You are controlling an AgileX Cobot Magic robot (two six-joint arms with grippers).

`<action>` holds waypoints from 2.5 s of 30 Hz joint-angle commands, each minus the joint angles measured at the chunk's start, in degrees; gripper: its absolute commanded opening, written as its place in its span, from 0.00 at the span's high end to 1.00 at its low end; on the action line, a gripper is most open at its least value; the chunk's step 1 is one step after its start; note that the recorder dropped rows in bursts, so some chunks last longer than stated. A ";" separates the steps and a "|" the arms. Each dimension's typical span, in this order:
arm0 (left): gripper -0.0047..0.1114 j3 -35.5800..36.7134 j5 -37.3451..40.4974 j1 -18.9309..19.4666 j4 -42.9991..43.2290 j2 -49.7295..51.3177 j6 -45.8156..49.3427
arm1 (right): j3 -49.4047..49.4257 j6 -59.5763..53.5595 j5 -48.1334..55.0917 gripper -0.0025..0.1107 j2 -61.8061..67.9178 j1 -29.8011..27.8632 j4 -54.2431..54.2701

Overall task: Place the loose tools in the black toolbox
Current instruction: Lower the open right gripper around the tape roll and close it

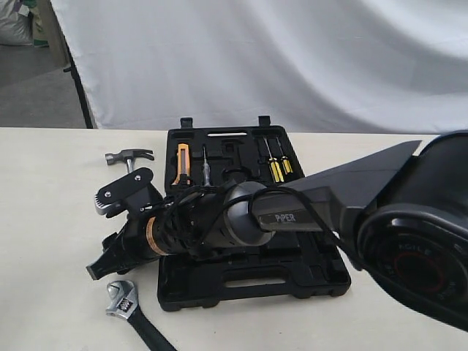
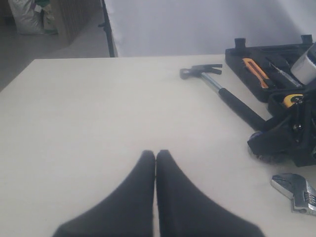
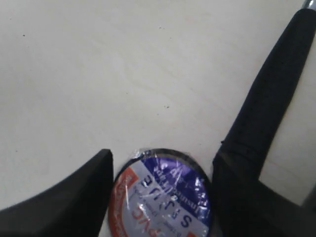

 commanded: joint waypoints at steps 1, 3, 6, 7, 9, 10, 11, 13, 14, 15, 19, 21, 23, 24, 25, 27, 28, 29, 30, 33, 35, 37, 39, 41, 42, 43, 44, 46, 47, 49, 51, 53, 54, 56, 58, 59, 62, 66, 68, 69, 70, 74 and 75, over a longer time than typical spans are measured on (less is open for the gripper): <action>0.95 -0.15 -0.41 1.45 0.25 -0.18 -0.27 | -0.16 0.19 0.29 0.66 0.16 -0.10 -1.55; 0.95 -0.15 -0.41 1.45 0.25 -0.18 -0.27 | -0.16 0.67 0.83 0.66 -0.23 -0.10 -1.55; 0.95 -0.15 -0.41 1.45 0.25 -0.18 -0.27 | -0.16 3.68 2.46 0.60 -0.85 0.12 -1.55; 0.95 -0.15 -0.41 1.45 0.25 -0.18 -0.27 | -0.16 3.68 2.31 0.53 -0.94 0.12 -1.44; 0.95 -0.15 -0.41 1.45 0.25 -0.18 -0.27 | -0.16 3.68 2.19 0.43 -0.94 0.12 -1.31; 0.95 -0.15 -0.41 1.45 0.25 -0.18 -0.27 | -0.16 3.68 2.06 0.39 -0.94 0.12 -1.31; 0.95 -0.15 -0.41 1.45 0.25 -0.18 -0.27 | -0.16 3.68 2.06 0.36 -0.99 0.12 -1.31; 0.95 -0.15 -0.41 1.45 0.25 -0.18 -0.27 | -0.16 3.68 1.82 0.35 -1.34 0.12 -1.31; 0.95 -0.15 -0.41 1.45 0.25 -0.18 -0.27 | -0.16 3.68 1.82 0.35 -1.62 0.12 -1.31; 0.95 -0.15 -0.41 1.45 0.25 -0.18 -0.27 | -0.16 3.68 1.82 0.35 -1.90 0.12 -1.31; 0.95 -0.15 -0.41 1.45 0.25 -0.18 -0.27 | 0.19 3.68 1.82 0.35 -2.02 0.12 -1.31; 0.95 -0.15 -0.41 1.45 0.25 -0.18 -0.27 | 0.88 3.68 1.82 0.35 -2.02 0.12 -1.31; 0.95 -0.15 -0.41 1.45 0.25 -0.18 -0.27 | 1.57 3.68 1.82 0.35 -2.02 0.12 -1.31; 0.95 -0.15 -0.41 1.45 0.25 -0.18 -0.27 | 1.70 3.68 1.82 0.35 -2.02 0.12 -1.31; 0.95 -0.15 -0.41 1.45 0.25 -0.18 -0.27 | 1.71 3.68 1.82 0.35 -2.02 0.12 -1.31; 0.95 -0.15 -0.41 1.45 0.25 -0.18 -0.27 | 1.71 3.68 1.82 0.35 -2.02 0.12 -1.31; 0.95 -0.15 -0.41 1.45 0.25 -0.18 -0.27 | 1.71 3.68 1.82 0.35 -2.02 0.12 -1.31; 0.95 -0.15 -0.41 1.45 0.25 -0.18 -0.27 | 1.71 3.84 1.82 0.35 -1.91 0.12 -1.31; 0.95 -0.15 -0.41 1.45 0.25 -0.18 -0.27 | 1.71 3.84 1.82 0.35 -1.74 0.12 -1.31; 0.95 -0.15 -0.41 1.45 0.25 -0.18 -0.27 | 1.71 3.84 1.82 0.35 -0.94 0.12 -1.31; 0.95 -0.15 -0.41 1.45 0.25 -0.18 -0.27 | 1.71 3.84 1.82 0.35 -0.85 0.12 -1.31; 0.95 -0.15 -0.41 1.45 0.25 -0.18 -0.27 | 1.71 3.84 1.82 0.35 -0.85 0.12 -1.31; 0.95 -0.15 -0.41 1.45 0.25 -0.18 -0.27 | 1.71 3.84 1.82 0.35 -0.85 0.12 -1.31; 0.95 -0.15 -0.41 1.45 0.25 -0.18 -0.27 | 1.71 3.84 1.82 0.35 -1.01 0.12 -1.31; 0.95 -0.15 -0.41 1.45 0.25 -0.18 -0.27 | 1.71 3.84 1.82 0.35 -1.12 0.12 -1.31; 0.95 -0.15 -0.41 1.45 0.25 -0.18 -0.27 | 1.71 3.84 1.82 0.35 -1.38 0.12 -1.31; 0.95 -0.15 -0.41 1.45 0.25 -0.18 -0.27 | 1.71 3.84 1.82 0.35 -1.50 0.12 -1.31; 0.95 -0.15 -0.41 1.45 0.25 -0.18 -0.27 | 1.71 3.84 1.82 0.35 -1.86 0.12 -1.31; 0.95 -0.15 -0.41 1.45 0.25 -0.18 -0.27 | 1.71 3.84 1.82 0.35 -1.97 0.12 -1.31; 0.95 -0.15 -0.41 1.45 0.25 -0.18 -0.27 | 1.71 3.84 1.82 0.35 -1.97 0.12 -1.31; 0.95 -0.15 -0.41 1.45 0.25 -0.18 -0.27 | 1.71 3.84 1.82 0.35 -1.97 0.12 -1.31; 0.95 -0.15 -0.41 1.45 0.25 -0.18 -0.27 | 1.71 3.84 1.82 0.35 -1.97 0.12 -1.31; 0.95 -0.15 -0.41 1.45 0.25 -0.18 -0.27 | 1.71 3.84 1.95 0.35 -1.93 -0.06 -1.31; 0.95 -0.15 -0.41 1.45 0.25 -0.18 -0.27 | 1.71 3.74 2.05 0.35 -1.93 -0.02 -1.31; 0.95 -0.15 -0.41 1.45 0.25 -0.18 -0.27 | 1.71 3.64 2.05 0.35 -1.93 -0.02 -1.31; 0.95 -0.15 -0.41 1.45 0.25 -0.18 -0.27 | 1.71 3.64 2.05 0.35 -1.93 -0.02 -1.31; 0.95 -0.15 -0.41 1.45 0.25 -0.18 -0.27 | 1.71 3.62 2.05 0.35 -1.82 -0.02 -1.31; 0.95 -0.15 -0.41 1.45 0.25 -0.18 -0.27 | 1.71 3.62 1.71 0.35 -1.41 -0.02 -1.31; 0.95 -0.15 -0.41 1.45 0.25 -0.18 -0.27 | 1.71 4.41 0.20 0.35 -1.18 -0.02 -1.31; 0.95 -0.15 -0.41 1.45 0.25 -0.18 -0.27 | 1.71 4.66 -0.90 0.35 -1.05 -0.02 -1.31; 0.95 -0.15 -0.41 1.45 0.25 -0.18 -0.27 | 1.71 4.65 -1.26 0.35 -1.05 -0.02 -1.31; 0.95 -0.15 -0.41 1.45 0.25 -0.18 -0.27 | 1.71 4.65 -0.34 0.35 -1.05 -0.02 -2.32; 0.95 -0.15 -0.41 1.45 0.25 -0.18 -0.27 | 1.71 4.65 -0.11 0.35 -1.05 -0.02 -2.34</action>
